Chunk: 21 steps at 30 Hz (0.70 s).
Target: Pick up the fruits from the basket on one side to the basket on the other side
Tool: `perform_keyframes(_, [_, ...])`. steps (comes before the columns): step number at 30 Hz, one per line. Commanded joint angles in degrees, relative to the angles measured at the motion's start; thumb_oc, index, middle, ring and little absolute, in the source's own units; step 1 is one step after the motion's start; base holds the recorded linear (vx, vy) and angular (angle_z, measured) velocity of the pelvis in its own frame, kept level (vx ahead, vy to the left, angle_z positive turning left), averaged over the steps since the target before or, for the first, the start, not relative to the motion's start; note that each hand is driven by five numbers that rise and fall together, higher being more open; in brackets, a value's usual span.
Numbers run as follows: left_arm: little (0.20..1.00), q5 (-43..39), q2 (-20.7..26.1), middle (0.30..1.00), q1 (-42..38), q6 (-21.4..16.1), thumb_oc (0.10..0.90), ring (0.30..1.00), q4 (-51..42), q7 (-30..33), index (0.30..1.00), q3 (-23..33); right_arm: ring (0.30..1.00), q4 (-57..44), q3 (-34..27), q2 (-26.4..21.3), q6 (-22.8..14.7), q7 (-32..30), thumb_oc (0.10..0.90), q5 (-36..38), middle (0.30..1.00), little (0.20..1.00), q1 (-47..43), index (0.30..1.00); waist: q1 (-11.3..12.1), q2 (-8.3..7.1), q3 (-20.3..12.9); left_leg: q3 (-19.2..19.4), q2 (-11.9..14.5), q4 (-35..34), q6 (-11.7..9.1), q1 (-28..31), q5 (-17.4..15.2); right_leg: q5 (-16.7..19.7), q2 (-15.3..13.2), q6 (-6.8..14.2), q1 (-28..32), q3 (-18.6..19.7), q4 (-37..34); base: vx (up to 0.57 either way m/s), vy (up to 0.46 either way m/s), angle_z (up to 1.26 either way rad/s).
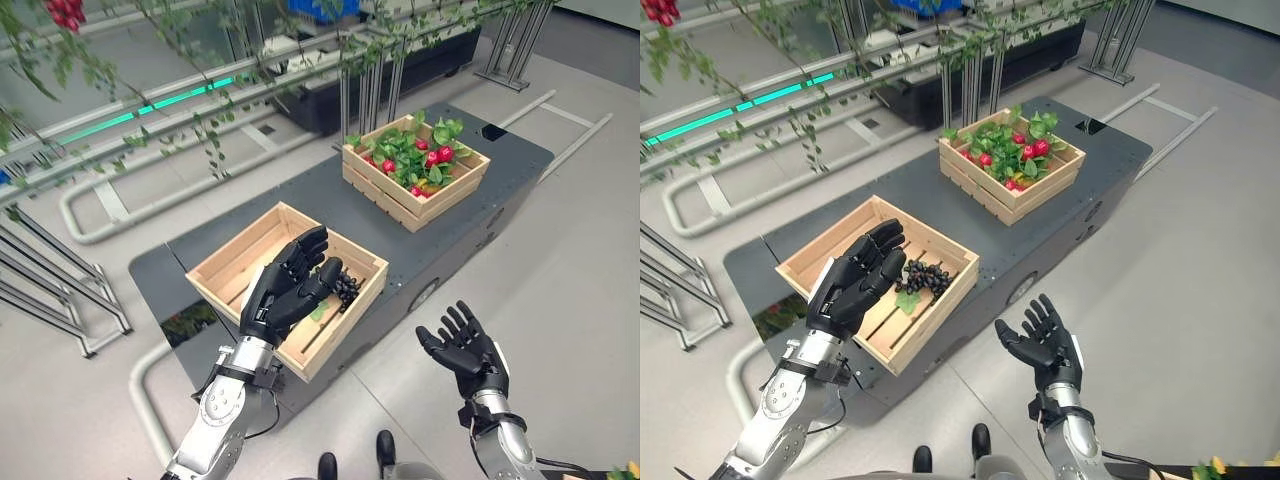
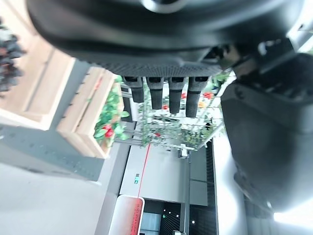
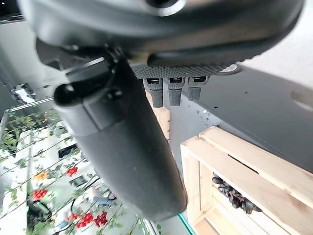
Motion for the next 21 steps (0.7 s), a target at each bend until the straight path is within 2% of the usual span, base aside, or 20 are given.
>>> perform_keyframes(1, [0.900, 0.50, 0.38, 0.900, -5.05, -7.83, 0.800, 0.900, -3.03, -0.80, 0.900, 1.57, 0.900, -4.48, -0.81, -0.80, -5.52, 4.86, 0.800, 1.41, 0.900, 0.900, -4.97, 0.900, 0.23, -0.16, -3.43, -1.39, -0.62, 0.07, -2.39, -2.38, -0.73, -6.60, 2.63, 1.93, 2.92, -4.36, 8.03, 0.03, 0.159, -0.01])
perform_keyframes(4, [0.900, 0.29, 0.93, 0.900, -5.53, -7.78, 0.800, 0.900, -3.14, -0.75, 0.900, 1.41, 0.900, -4.41, -0.71, -0.74, -5.68, 5.58, 0.800, 2.42, 0.900, 0.900, -5.67, 0.900, 0.15, -0.23, -3.21, -1.00, -0.81, 0.07, -1.88, -2.73, -0.64, -6.66, 2.91, 2.48, 0.72, -4.85, 13.69, -0.01, 0.120, -0.03])
perform_keyframes(7, [0.900, -0.60, 1.72, 0.900, -6.51, -7.26, 0.800, 0.900, -2.54, -1.55, 0.900, 2.27, 0.900, -4.66, -0.60, -0.31, -5.58, 5.79, 0.800, 2.42, 0.900, 0.900, -6.51, 0.900, -0.06, -0.15, -1.82, -0.13, -0.88, 0.07, -0.77, -2.54, -0.55, -3.76, 2.81, 5.23, -6.16, -4.32, 27.57, -0.03, 0.111, -0.20])
perform_keyframes(9, [0.900, -1.84, 2.30, 0.900, -6.45, -6.52, 0.800, 0.900, -2.55, -2.87, 0.900, 3.62, 0.900, -5.25, -1.01, -0.62, -5.08, 6.47, 0.800, 2.77, 0.900, 0.900, -6.04, 0.900, 0.08, -0.19, -1.44, -0.25, -0.56, 0.07, -0.84, -2.25, -0.51, -3.86, 2.27, 5.66, -6.94, -3.86, 30.08, 0.02, 0.018, -0.23])
perform_keyframes(10, [0.900, -2.43, 2.50, 0.900, -6.21, -5.85, 0.800, 0.900, -2.81, -3.68, 0.900, 4.34, 0.900, -5.43, -1.80, -0.73, -4.91, 8.27, 0.800, 2.92, 0.900, 0.900, -4.88, 0.900, 0.38, -0.54, -1.61, -0.82, -0.43, 0.07, -0.71, -2.26, -0.67, -3.55, 0.09, 5.92, -5.90, -4.09, 27.09, 0.06, -0.042, 0.05])
perform_keyframes(12, [0.900, -2.16, 2.14, 0.900, -6.38, -5.25, 0.800, 0.900, -2.98, -3.92, 0.900, 4.04, 0.900, -5.27, -2.30, -0.61, -5.35, 9.41, 0.800, 2.89, 0.900, 0.900, -4.24, 0.900, 0.34, -0.46, -1.58, -2.13, -0.17, 0.12, -0.57, -1.92, -1.17, -2.75, -2.34, 5.57, -4.72, -2.55, 22.04, 0.08, -0.106, 0.33])
perform_keyframes(14, [0.900, -1.48, 1.78, 0.900, -6.72, -4.60, 0.800, 0.900, -3.28, -3.80, 0.900, 3.26, 0.900, -4.97, -2.27, -0.24, -6.07, 9.61, 0.800, 2.79, 0.900, 0.900, -4.37, 0.900, 0.47, -0.56, -1.54, -3.00, 0.17, 0.16, -0.59, -1.65, -2.06, 0.11, -5.32, 5.61, -4.26, -0.69, 15.63, 0.07, -0.201, 0.39])
perform_keyframes(16, [0.900, -0.65, 1.70, 0.900, -6.37, -4.36, 0.800, 0.900, -3.73, -3.79, 0.900, 3.11, 0.900, -5.70, -2.24, 0.35, -5.21, 8.48, 0.800, 2.18, 0.900, 0.900, -5.17, 0.900, 0.71, -0.81, -1.48, -3.45, 1.16, 0.07, -1.05, -1.10, -3.74, 4.96, -8.68, 6.65, -4.31, 1.98, 8.22, 0.08, -0.293, 0.18])
perform_keyframes(19, [0.900, 0.32, 2.08, 0.900, -5.72, -4.98, 0.800, 0.900, -4.12, -3.04, 0.900, 3.47, 0.900, -7.39, -2.16, 0.29, -3.70, 6.95, 0.800, 1.62, 0.900, 0.900, -5.86, 0.900, 0.89, -1.21, -1.63, -2.70, 2.99, 0.07, -1.86, -0.36, -5.31, 7.14, -10.83, 7.78, -4.13, 3.26, 2.87, 0.09, -0.330, 0.14])
perform_keyframes(21, [0.900, 0.67, 2.43, 0.900, -5.20, -5.53, 0.800, 0.900, -4.20, -2.02, 0.900, 4.01, 0.900, -7.90, -2.48, -0.05, -2.99, 7.35, 0.800, 2.40, 0.900, 0.900, -6.38, 0.900, 0.88, -1.52, -1.74, -2.07, 4.93, 0.07, -2.69, 0.06, -5.61, 6.93, -11.17, 8.10, -3.79, 3.54, 1.57, 0.10, -0.434, 0.28])
